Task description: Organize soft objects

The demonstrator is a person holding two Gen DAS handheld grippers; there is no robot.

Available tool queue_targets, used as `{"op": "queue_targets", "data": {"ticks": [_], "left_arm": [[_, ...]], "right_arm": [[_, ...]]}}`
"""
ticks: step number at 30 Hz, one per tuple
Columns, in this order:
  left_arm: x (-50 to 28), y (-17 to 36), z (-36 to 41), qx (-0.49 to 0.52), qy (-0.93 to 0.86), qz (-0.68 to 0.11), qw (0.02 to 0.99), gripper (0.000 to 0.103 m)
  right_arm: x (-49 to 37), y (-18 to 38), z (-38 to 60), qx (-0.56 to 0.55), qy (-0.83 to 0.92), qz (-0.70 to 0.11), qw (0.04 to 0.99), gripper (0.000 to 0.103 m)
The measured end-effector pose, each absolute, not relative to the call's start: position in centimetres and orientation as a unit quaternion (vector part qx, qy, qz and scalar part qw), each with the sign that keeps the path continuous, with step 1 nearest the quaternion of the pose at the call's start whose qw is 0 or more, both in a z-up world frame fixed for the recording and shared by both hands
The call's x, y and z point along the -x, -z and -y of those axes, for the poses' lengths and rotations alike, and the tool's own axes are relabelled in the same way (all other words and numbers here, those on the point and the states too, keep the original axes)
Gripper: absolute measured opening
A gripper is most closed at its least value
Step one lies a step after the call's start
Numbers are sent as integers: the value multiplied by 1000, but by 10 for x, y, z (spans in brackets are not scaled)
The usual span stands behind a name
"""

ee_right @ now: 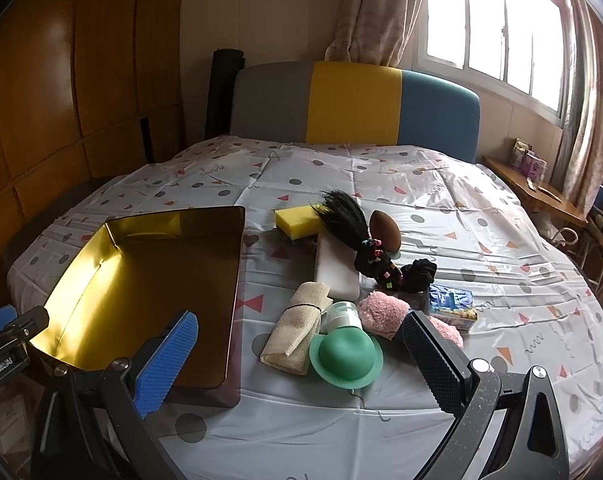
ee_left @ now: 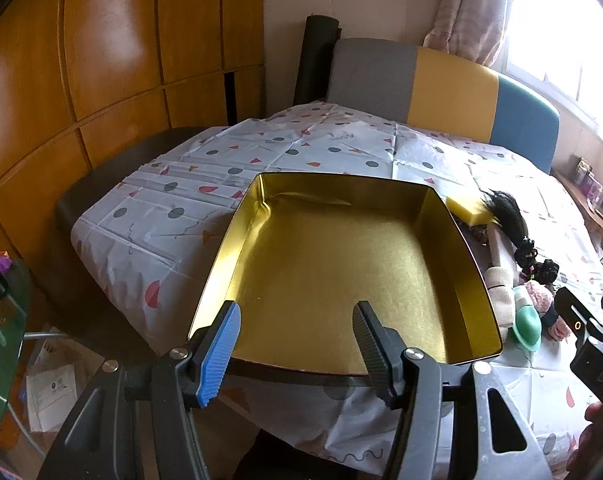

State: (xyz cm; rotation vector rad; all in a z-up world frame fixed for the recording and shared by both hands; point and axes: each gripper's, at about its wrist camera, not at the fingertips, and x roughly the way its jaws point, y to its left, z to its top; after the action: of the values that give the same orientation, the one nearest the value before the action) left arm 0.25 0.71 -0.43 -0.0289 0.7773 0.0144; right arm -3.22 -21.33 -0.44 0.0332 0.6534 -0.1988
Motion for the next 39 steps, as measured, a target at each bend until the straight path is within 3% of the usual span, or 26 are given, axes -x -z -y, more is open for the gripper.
{"op": "queue_targets", "data": {"ticks": [39], "left_arm": [[0, 5, 8, -12, 9, -382, 924, 59]], "right_arm": [[28, 3, 237, -26, 97, -323, 941, 103]]}}
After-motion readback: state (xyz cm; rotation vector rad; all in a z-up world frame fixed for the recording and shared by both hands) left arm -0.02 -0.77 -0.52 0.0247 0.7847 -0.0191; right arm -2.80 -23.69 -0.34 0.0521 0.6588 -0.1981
